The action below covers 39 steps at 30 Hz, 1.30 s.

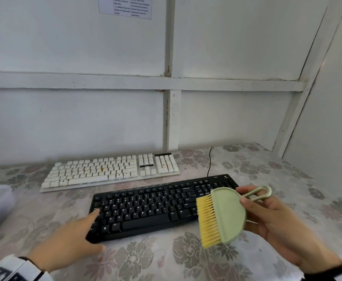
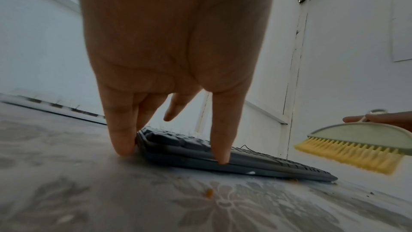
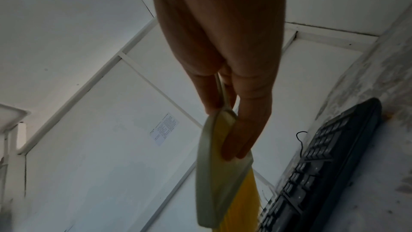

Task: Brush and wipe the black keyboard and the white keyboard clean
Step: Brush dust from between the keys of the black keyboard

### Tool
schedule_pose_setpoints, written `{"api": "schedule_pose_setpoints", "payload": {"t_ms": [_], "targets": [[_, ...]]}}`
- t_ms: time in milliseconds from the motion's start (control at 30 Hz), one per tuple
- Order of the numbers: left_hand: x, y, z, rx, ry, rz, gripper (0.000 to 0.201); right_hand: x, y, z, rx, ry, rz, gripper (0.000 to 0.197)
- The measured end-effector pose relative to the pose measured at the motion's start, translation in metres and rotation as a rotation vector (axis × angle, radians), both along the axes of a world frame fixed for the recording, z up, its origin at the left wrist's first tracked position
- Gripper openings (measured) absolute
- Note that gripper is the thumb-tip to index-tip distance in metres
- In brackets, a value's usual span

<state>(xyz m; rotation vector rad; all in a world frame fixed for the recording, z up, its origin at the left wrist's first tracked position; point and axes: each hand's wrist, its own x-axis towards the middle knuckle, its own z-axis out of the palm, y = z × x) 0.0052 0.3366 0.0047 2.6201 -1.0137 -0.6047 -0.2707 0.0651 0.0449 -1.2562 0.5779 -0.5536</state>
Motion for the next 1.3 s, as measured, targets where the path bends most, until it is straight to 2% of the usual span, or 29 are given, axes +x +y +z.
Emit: {"api": "schedule_pose_setpoints", "payload": {"t_ms": [100, 200, 300, 333, 400, 467, 600, 667, 700, 800, 1067, 1300], "targets": [[-0.015, 0.006, 0.007, 0.004, 0.039, 0.018, 0.092, -0.004, 0.004, 0.003, -0.021, -0.018, 0.000, 0.041], [-0.027, 0.016, 0.014, -0.039, 0.035, 0.044, 0.086, -0.009, 0.008, 0.005, -0.035, -0.045, -0.026, 0.052], [-0.037, 0.029, 0.014, -0.105, 0.027, 0.057, 0.090, -0.012, 0.011, 0.004, -0.062, -0.076, -0.037, 0.089], [-0.042, 0.034, 0.014, -0.119, 0.032, 0.061, 0.093, -0.012, 0.013, 0.003, -0.077, -0.083, -0.048, 0.091], [-0.052, 0.042, 0.012, -0.130, 0.026, 0.067, 0.097, -0.011, 0.016, 0.002, -0.105, -0.107, -0.060, 0.074], [-0.060, 0.052, 0.008, -0.155, 0.002, 0.093, 0.088, -0.009, 0.022, 0.002, -0.144, -0.124, -0.061, 0.063], [-0.060, 0.082, 0.003, -0.209, -0.082, 0.147, 0.078, 0.003, 0.044, 0.009, -0.272, -0.123, -0.034, 0.080], [-0.056, 0.097, 0.006, -0.252, -0.114, 0.176, 0.077, 0.013, 0.056, 0.016, -0.329, -0.125, 0.008, 0.078], [-0.052, 0.104, 0.008, -0.272, -0.138, 0.190, 0.077, 0.020, 0.062, 0.020, -0.366, -0.116, 0.031, 0.071], [-0.038, 0.121, 0.015, -0.326, -0.217, 0.208, 0.070, 0.044, 0.083, 0.034, -0.441, -0.097, 0.086, 0.028], [0.034, 0.179, 0.039, -0.383, -0.265, 0.226, 0.069, 0.146, 0.167, 0.067, -0.660, -0.119, 0.173, 0.027], [0.106, 0.236, 0.038, -0.396, -0.276, 0.275, 0.064, 0.253, 0.247, 0.072, -0.902, -0.142, 0.294, 0.028]]}}
